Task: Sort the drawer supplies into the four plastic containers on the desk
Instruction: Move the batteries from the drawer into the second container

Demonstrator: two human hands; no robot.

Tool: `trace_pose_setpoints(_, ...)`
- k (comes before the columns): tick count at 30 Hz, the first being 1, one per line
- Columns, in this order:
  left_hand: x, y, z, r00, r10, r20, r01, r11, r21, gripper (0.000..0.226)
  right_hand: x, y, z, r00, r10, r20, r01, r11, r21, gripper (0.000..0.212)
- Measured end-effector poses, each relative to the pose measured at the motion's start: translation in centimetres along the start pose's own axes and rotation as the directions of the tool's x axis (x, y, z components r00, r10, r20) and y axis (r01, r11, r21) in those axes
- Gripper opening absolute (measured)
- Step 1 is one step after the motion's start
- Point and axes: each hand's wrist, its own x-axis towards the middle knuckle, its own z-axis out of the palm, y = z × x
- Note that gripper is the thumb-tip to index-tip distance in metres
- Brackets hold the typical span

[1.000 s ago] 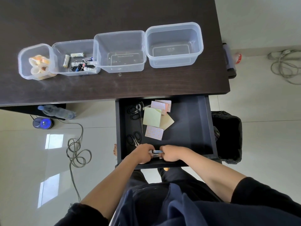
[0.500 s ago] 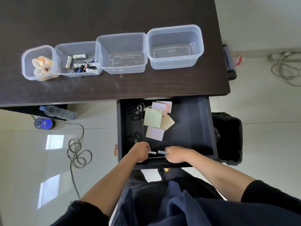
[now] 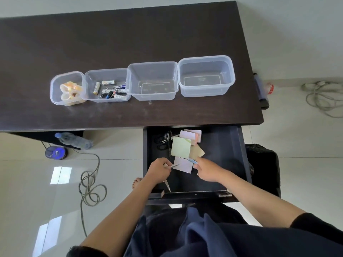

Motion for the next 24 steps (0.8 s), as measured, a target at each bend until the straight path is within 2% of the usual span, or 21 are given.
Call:
trace_pose_setpoints(4, 0.4, 1.5, -3.8, 0.993, 0.083, -0.085, -0.087, 0.995, -0.046, 0.013, 0.0, -4.2, -3.9, 0.994, -0.08, -0.072, 0.081, 0.997, 0.011, 0.011)
trace_pose_setpoints(8, 1.0, 2.4, -9.3, 0.973, 0.144, -0.182, -0.163, 0.982, -0.092, 0.013, 0.3, -9.9, -6.7, 0.968, -0.175, -0.178, 0.179, 0.984, 0.01, 0.025)
trace_pose_setpoints(11, 1.4, 2.7, -14.5, 0.94, 0.198, -0.277, -0.236, 0.965, -0.113, 0.015, 0.3, -15.6, -8.3, 0.928, -0.256, -0.27, 0.287, 0.955, 0.079, 0.024)
trace_pose_setpoints(15, 2.0, 2.2, -21.8, 0.894, 0.189, -0.406, -0.279, 0.944, -0.175, 0.011, 2.2, -23.6, -9.6, 0.888, -0.305, -0.344, 0.374, 0.914, 0.155, 0.027)
trace_pose_setpoints(19, 3.8, 1.1, -28.6, 0.845, 0.203, -0.494, -0.325, 0.929, -0.175, 0.009, 6.2, -31.0, -10.3, 0.847, -0.324, -0.421, 0.396, 0.913, 0.094, 0.028)
trace_pose_setpoints(24, 7.4, 0.7, -34.0, 0.853, 0.204, -0.48, -0.267, 0.961, -0.066, 0.017, 12.0, -36.2, -11.3, 0.853, -0.253, -0.456, 0.32, 0.944, 0.076, 0.021)
